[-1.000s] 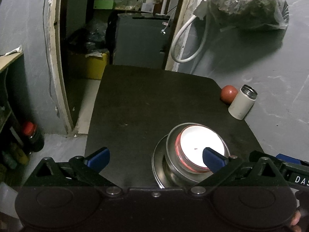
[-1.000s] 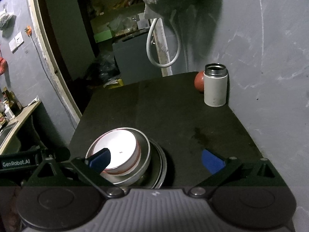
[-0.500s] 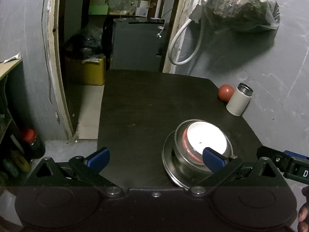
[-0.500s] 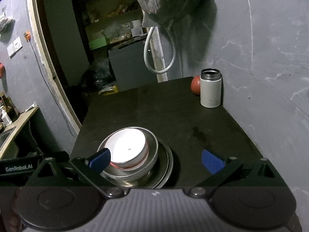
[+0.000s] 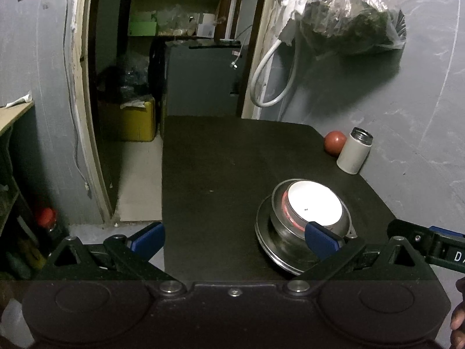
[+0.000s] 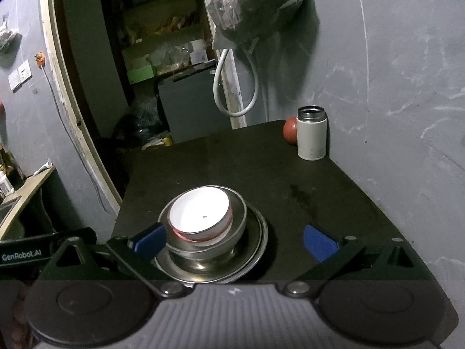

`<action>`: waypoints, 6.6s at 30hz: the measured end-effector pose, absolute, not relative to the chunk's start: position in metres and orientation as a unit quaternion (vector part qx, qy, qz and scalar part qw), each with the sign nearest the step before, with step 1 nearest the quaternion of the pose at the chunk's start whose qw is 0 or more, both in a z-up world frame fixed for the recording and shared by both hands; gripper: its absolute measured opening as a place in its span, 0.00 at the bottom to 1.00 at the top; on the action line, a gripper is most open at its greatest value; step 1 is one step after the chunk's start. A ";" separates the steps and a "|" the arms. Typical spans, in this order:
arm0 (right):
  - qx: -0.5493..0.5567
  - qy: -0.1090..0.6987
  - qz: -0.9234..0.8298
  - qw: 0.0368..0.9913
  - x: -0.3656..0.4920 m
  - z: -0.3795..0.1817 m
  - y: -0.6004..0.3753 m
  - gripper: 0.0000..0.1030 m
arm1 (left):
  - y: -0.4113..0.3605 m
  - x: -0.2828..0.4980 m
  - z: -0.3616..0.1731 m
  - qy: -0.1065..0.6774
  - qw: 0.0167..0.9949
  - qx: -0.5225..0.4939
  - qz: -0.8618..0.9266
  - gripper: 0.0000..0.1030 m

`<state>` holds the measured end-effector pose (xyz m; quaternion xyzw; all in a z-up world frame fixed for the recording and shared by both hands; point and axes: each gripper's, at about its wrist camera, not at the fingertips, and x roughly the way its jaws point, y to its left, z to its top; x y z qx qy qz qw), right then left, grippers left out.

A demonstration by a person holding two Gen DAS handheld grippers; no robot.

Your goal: Organize plates and bowls

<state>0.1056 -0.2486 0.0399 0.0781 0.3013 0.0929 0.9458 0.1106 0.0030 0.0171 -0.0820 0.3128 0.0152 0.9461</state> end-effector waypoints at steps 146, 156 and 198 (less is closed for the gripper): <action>0.062 0.321 0.040 0.944 -0.020 0.020 -0.230 1.00 | 0.017 0.000 -0.010 0.322 0.946 -0.032 -0.026 0.99; 0.061 0.320 0.040 0.944 -0.019 0.019 -0.229 1.00 | 0.017 0.000 -0.010 0.322 0.946 -0.032 -0.026 0.99; 0.067 0.322 0.036 0.944 -0.018 0.015 -0.235 1.00 | 0.010 0.005 -0.014 0.327 0.944 -0.017 -0.031 0.99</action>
